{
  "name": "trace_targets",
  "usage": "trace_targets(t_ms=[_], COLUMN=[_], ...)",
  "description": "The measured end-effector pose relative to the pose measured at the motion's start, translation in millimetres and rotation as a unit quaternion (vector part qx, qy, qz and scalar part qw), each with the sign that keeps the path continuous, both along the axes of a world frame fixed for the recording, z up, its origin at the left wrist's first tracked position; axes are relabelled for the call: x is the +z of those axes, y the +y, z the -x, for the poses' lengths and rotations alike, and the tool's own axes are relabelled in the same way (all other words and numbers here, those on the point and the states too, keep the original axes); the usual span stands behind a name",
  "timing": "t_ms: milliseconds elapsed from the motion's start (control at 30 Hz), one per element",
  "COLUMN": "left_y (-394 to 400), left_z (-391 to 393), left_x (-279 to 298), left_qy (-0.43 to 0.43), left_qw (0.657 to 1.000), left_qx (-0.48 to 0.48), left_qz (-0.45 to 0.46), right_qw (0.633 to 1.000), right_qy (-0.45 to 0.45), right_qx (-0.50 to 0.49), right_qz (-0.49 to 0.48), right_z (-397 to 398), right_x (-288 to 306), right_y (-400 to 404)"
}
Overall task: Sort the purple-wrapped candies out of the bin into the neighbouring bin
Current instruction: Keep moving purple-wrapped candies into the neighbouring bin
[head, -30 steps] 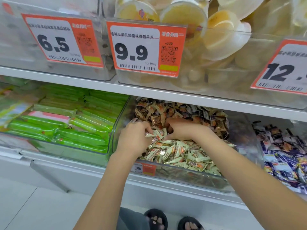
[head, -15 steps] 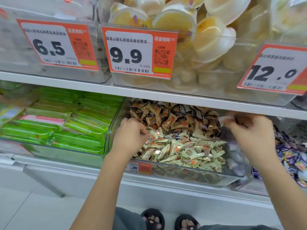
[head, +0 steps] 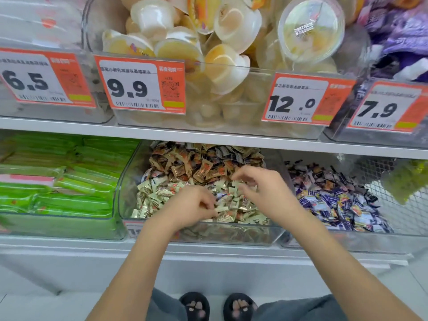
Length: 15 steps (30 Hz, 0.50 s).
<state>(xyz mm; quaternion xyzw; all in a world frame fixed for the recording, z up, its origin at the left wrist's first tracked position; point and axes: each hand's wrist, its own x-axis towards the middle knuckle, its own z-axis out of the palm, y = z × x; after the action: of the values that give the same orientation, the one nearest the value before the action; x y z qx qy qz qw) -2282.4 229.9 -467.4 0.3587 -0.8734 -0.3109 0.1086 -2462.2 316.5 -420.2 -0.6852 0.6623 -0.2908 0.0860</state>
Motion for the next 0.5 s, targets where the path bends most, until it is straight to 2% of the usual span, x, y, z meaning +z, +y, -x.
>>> trace_targets(t_ms=[67,200,267,333,400,500], left_y=[-2.8,-8.1,-15.1,-19.7,-21.1,-22.9], left_z=[-7.5,-14.3,-19.5,-24.2,-26.8,-29.1], left_x=[-0.6,0.2,2.3,4.6,7.0,8.3], left_qy=[0.004,0.012,0.014,0.01,0.01,0.016], left_qw=[0.999,0.997,0.997,0.997,0.996,0.996], left_qx=[0.009,0.024,0.037,0.052,0.063,0.069], left_qz=[-0.044,-0.07,-0.072,-0.065,-0.058,-0.048], right_qw=[0.997,0.966,0.956,0.957,0.973,0.99], right_qy=[0.035,0.093,0.135,0.14,0.094,-0.052], right_qx=[0.035,0.107,0.108,0.098,0.073,0.023], right_qz=[-0.068,-0.217,-0.238,-0.235,-0.198,-0.132], right_z=[-6.9,-6.2,-2.8,-0.7,0.9,5.9], right_x=[-6.5,-29.0,-37.2,-44.8,-51.0,-51.1], right_y=[-26.4,-61.1,-70.9,-78.2,-78.8,-67.7])
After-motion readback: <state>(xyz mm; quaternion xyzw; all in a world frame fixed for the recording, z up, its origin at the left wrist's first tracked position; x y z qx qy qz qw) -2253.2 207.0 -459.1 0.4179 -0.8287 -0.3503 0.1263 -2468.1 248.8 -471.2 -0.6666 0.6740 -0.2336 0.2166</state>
